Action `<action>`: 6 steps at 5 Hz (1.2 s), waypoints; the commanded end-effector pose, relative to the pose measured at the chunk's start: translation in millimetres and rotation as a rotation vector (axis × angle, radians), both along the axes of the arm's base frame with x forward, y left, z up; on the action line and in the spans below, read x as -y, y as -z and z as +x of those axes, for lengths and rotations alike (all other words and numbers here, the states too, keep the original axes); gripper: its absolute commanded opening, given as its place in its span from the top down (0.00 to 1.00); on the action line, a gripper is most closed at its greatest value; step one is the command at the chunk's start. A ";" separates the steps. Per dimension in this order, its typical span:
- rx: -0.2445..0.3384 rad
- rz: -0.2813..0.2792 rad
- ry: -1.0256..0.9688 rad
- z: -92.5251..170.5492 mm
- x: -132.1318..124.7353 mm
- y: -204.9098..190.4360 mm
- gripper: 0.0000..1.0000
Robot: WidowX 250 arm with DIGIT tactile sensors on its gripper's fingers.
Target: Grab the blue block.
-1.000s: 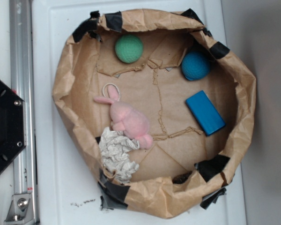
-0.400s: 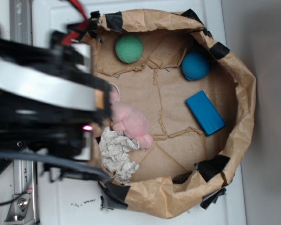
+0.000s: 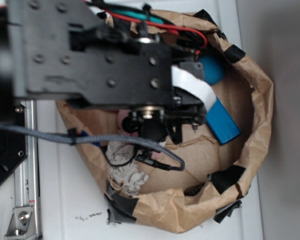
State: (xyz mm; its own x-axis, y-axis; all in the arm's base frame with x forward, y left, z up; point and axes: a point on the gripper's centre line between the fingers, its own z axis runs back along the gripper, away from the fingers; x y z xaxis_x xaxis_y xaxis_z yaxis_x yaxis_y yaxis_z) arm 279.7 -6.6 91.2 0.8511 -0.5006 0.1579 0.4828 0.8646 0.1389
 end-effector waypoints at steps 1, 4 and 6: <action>0.021 0.037 0.149 43.4 17.7 23.8 0.00; 0.034 0.052 0.287 66.4 45.4 45.1 0.00; -0.145 -0.152 0.348 32.4 65.2 70.9 1.00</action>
